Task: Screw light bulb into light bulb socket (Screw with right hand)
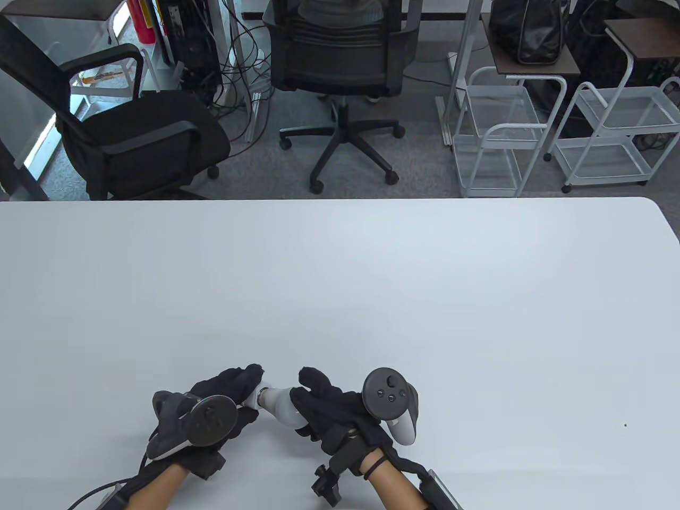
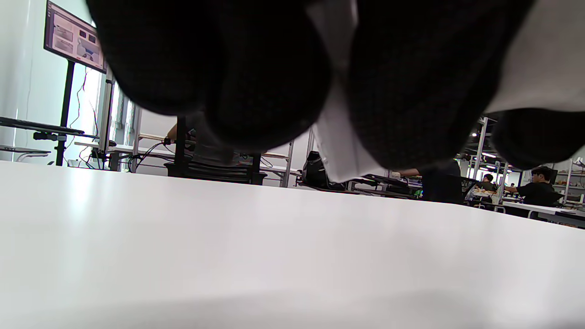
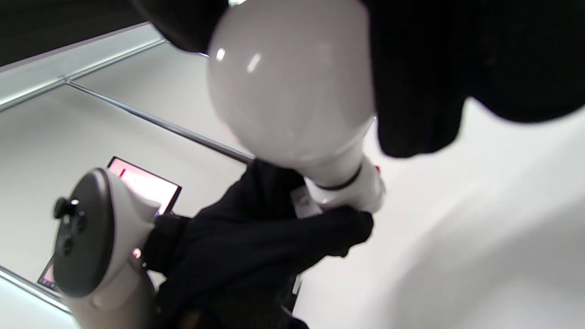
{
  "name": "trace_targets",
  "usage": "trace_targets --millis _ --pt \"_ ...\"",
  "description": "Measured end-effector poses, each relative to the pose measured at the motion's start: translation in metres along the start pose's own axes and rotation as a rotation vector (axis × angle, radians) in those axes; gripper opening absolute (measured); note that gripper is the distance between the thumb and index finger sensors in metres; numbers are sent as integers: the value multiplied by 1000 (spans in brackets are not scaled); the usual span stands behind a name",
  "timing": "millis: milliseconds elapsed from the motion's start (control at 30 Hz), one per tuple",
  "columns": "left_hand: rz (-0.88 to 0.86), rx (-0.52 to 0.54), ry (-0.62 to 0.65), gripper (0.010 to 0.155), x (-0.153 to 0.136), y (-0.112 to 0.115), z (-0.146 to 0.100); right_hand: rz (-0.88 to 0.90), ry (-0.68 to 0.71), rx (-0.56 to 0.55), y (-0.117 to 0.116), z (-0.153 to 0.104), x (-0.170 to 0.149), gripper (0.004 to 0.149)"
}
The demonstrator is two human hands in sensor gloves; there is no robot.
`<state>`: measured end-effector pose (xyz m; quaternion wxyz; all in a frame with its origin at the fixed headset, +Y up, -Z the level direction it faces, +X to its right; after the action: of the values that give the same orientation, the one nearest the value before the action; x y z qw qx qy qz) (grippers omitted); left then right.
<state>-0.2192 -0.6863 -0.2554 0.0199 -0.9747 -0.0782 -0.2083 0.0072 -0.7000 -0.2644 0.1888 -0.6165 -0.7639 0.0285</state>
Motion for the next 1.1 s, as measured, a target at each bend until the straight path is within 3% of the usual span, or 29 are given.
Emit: trace_targets --millis 200,567,700,867,1100 --pt "-2 -28 11 68 -1 1 1 -119 76 104 -9 1 9 63" --pt "35 9 15 68 4 0 0 54 -27 14 -2 2 -2 61" --pt "8 -15 16 67 2 0 1 9 2 8 -2 1 -2 61" --pt "-85 -70 7 67 -5 4 3 -156 110 111 -7 2 10 63" --pt "-65 -33 8 68 -6 -3 1 -83 132 -8 -6 1 11 63"
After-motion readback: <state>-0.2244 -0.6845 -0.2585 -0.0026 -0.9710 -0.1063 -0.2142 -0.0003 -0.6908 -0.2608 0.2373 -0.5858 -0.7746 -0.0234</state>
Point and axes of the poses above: the tracker on the back of each hand, its own x axis roughly to the thumb side, its own z axis roughly from the wrist to the fingertips, y = z × x, the point moved 1 cm from there along z, roughly from the wrist to the fingertips, and after that the axes turned 8 degrees about -x, right-handed, at the moved point
